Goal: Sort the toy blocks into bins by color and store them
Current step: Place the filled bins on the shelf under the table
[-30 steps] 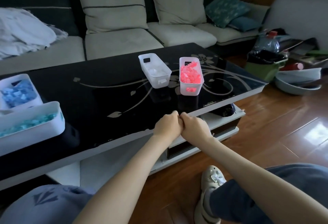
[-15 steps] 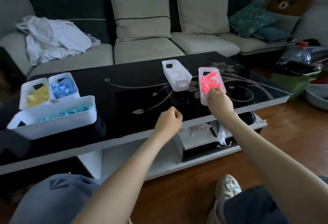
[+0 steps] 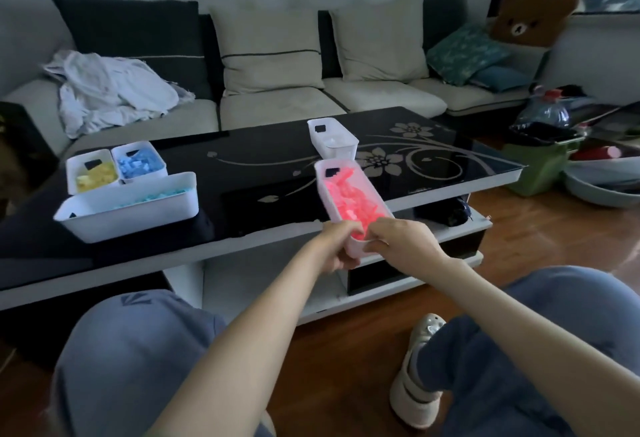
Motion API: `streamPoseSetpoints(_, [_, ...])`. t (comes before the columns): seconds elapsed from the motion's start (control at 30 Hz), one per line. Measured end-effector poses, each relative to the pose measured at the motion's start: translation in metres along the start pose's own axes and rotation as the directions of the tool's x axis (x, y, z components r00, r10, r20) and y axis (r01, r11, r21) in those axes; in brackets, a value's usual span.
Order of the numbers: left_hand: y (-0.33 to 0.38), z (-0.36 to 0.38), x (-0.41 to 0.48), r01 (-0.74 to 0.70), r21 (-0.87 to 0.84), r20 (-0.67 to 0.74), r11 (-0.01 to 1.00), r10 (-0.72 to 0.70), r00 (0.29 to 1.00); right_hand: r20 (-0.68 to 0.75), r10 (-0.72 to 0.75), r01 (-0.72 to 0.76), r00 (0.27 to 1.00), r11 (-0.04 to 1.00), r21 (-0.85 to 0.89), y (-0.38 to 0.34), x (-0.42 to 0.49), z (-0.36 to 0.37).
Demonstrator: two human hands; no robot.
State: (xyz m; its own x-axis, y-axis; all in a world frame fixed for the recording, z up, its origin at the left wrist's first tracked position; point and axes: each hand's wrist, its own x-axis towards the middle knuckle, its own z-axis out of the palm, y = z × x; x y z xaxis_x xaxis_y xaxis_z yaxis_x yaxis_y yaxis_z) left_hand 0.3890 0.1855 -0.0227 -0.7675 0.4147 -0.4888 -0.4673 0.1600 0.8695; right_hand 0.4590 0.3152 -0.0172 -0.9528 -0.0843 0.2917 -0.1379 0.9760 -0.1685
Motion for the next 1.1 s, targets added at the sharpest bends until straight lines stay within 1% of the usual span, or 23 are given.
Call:
streamPoseSetpoints(0.03, [-0.009, -0.001, -0.006, 0.003, 0.007, -0.019, 1.000, -0.003, 1.000, 0.033, -0.005, 0.002, 0.999, 0.995, 0.105, -0.001, -0.006, -0.003])
streamPoseSetpoints(0.07, [-0.016, -0.004, -0.010, 0.003, 0.002, -0.025, 1.000, -0.003, 1.000, 0.044, -0.002, -0.009, 0.999, 0.967, 0.256, -0.001, -0.009, -0.006])
streamPoseSetpoints(0.1, [-0.022, -0.007, -0.014, -0.005, -0.015, -0.019, 1.000, 0.005, 1.000, 0.030, 0.007, -0.019, 1.000, 0.902, 0.432, -0.003, -0.011, -0.009])
streamPoseSetpoints(0.13, [-0.025, -0.010, -0.017, -0.012, -0.031, 0.000, 0.999, 0.012, 1.000, -0.006, 0.039, -0.028, 0.999, 0.813, 0.581, -0.003, -0.012, -0.010])
streamPoseSetpoints(0.17, [-0.028, -0.015, -0.023, -0.022, -0.040, 0.024, 0.999, 0.023, 0.999, -0.048, 0.095, -0.038, 0.994, 0.736, 0.675, -0.005, -0.010, -0.010])
streamPoseSetpoints(0.2, [-0.027, -0.017, -0.027, -0.023, -0.030, 0.063, 0.999, 0.025, 0.998, -0.081, 0.168, -0.059, 0.982, 0.693, 0.718, -0.004, -0.005, -0.009])
streamPoseSetpoints(0.23, [-0.030, -0.023, -0.033, -0.028, -0.003, 0.095, 1.000, 0.028, 0.995, -0.095, 0.214, -0.082, 0.972, 0.690, 0.719, -0.007, 0.000, -0.005])
streamPoseSetpoints(0.27, [-0.029, -0.025, -0.037, -0.035, 0.048, 0.143, 0.998, 0.027, 0.989, -0.099, 0.237, -0.104, 0.966, 0.715, 0.692, -0.008, 0.007, -0.003])
streamPoseSetpoints(0.33, [-0.031, -0.033, -0.048, -0.051, 0.134, 0.217, 0.990, 0.021, 0.976, -0.072, 0.227, -0.127, 0.971, 0.750, 0.650, -0.015, 0.019, 0.006])
streamPoseSetpoints(0.4, [-0.033, -0.043, -0.054, -0.052, 0.161, 0.238, 0.986, 0.013, 0.971, -0.027, 0.222, -0.156, 0.975, 0.764, 0.627, -0.021, 0.033, 0.012])
streamPoseSetpoints(0.43, [-0.034, -0.049, -0.056, -0.045, 0.166, 0.229, 0.985, 0.006, 0.973, -0.012, 0.221, -0.176, 0.975, 0.808, 0.562, -0.022, 0.041, 0.015])
streamPoseSetpoints(0.5, [-0.036, -0.063, -0.058, -0.015, 0.179, 0.206, 0.984, -0.023, 0.978, 0.014, 0.226, -0.218, 0.974, 0.917, 0.334, -0.023, 0.057, 0.020])
streamPoseSetpoints(0.53, [-0.037, -0.070, -0.057, 0.004, 0.191, 0.198, 0.982, -0.043, 0.979, 0.026, 0.233, -0.231, 0.972, 0.937, 0.262, -0.023, 0.063, 0.022])
streamPoseSetpoints(0.57, [-0.039, -0.077, -0.057, 0.025, 0.202, 0.187, 0.979, -0.064, 0.980, 0.042, 0.235, -0.238, 0.971, 0.942, 0.236, -0.024, 0.068, 0.025])
streamPoseSetpoints(0.6, [-0.043, -0.085, -0.056, 0.050, 0.200, 0.181, 0.979, -0.087, 0.980, 0.058, 0.229, -0.236, 0.972, 0.941, 0.241, -0.025, 0.071, 0.029])
streamPoseSetpoints(0.67, [-0.048, -0.097, -0.054, 0.088, 0.175, 0.182, 0.981, -0.120, 0.976, 0.085, 0.168, -0.185, 0.982, 0.944, 0.274, -0.026, 0.073, 0.039])
streamPoseSetpoints(0.73, [-0.054, -0.105, -0.053, 0.111, 0.155, 0.194, 0.982, -0.140, 0.971, 0.065, 0.118, -0.132, 0.991, 0.944, 0.303, -0.031, 0.070, 0.049])
streamPoseSetpoints(0.87, [-0.066, -0.115, -0.051, 0.119, 0.204, 0.226, 0.972, -0.165, 0.960, -0.027, 0.107, -0.089, 0.994, 0.921, 0.380, -0.046, 0.063, 0.067])
streamPoseSetpoints(1.0, [-0.069, -0.121, -0.055, 0.153, 0.141, 0.324, 0.978, -0.191, 0.927, -0.030, 0.102, -0.079, 0.994, 0.895, 0.440, -0.048, 0.053, 0.070])
streamPoseSetpoints(1.03, [-0.069, -0.121, -0.056, 0.155, 0.137, 0.350, 0.978, -0.194, 0.916, -0.035, 0.117, -0.091, 0.993, 0.900, 0.427, -0.046, 0.051, 0.070])
streamPoseSetpoints(1.1, [-0.069, -0.120, -0.056, 0.172, 0.130, 0.381, 0.977, -0.209, 0.901, 0.006, 0.152, -0.148, 0.988, 0.946, 0.288, -0.043, 0.050, 0.073])
